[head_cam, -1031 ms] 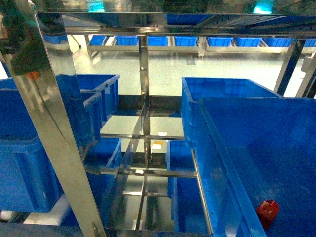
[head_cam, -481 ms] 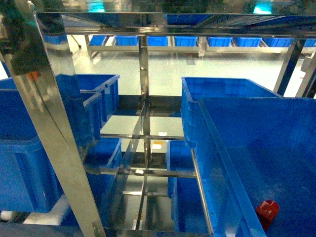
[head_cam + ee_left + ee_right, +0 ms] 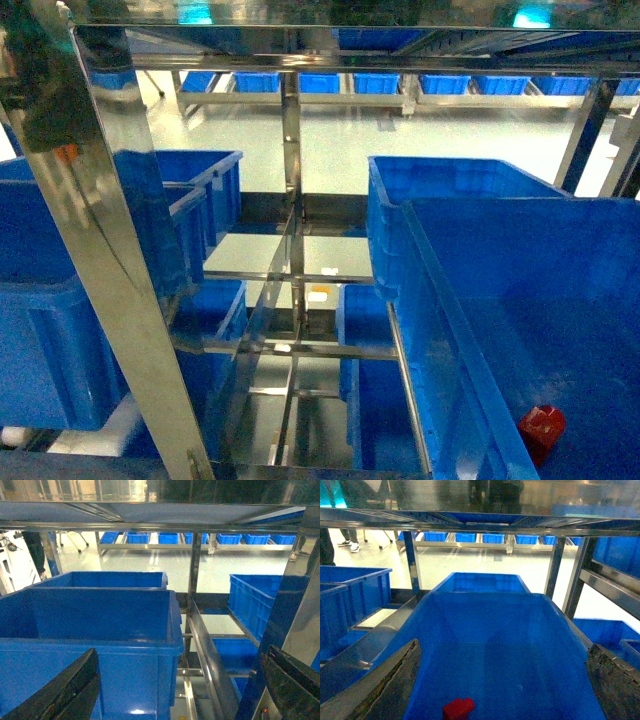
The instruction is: Pick red block from blue box to shelf
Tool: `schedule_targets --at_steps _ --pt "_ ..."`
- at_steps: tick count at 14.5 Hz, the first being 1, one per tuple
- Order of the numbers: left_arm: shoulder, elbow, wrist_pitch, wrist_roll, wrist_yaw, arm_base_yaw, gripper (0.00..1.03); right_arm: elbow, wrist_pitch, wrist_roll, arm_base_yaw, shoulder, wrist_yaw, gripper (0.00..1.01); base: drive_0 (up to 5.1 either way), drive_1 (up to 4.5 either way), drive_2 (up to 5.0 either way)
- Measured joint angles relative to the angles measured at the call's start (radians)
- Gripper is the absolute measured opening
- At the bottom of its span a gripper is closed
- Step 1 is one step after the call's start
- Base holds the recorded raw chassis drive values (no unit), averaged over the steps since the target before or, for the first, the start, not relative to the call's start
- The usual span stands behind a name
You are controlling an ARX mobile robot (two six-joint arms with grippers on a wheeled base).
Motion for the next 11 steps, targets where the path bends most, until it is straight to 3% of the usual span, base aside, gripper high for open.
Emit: schedule_targets --at_steps 11 --pt "0.0 0.0 0.0 0.0 0.0 0.0 0.98 0.0 0.0 0.0 0.0 0.0 0.0 0.98 0.0 0.0 0.0"
